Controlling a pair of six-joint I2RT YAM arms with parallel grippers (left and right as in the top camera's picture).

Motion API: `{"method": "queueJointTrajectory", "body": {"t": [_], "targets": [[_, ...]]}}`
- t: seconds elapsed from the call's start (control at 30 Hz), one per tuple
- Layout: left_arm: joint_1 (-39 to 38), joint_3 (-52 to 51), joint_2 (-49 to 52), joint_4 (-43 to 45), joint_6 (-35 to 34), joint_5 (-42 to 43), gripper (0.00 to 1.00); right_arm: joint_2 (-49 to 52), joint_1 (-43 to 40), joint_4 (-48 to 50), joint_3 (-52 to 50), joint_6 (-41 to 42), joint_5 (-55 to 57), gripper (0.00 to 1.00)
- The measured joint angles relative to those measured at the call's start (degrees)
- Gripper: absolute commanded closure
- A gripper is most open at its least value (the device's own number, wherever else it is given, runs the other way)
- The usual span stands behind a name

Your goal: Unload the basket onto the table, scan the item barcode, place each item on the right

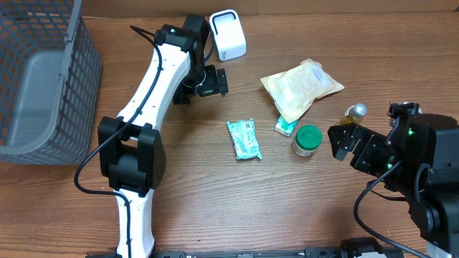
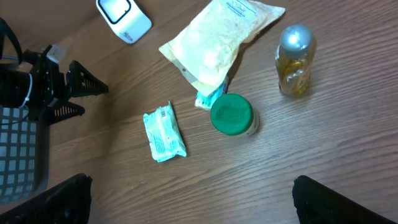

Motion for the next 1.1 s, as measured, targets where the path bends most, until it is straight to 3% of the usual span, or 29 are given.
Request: {"method": "queueJointTrajectory", "body": {"t": [1.1], "targets": [[0.0,0.0,0.0,0.0,0.02,0.0,0.0,-2.58,0.02,-0.17,-2.29,-0.02,0.11,0.0]]}}
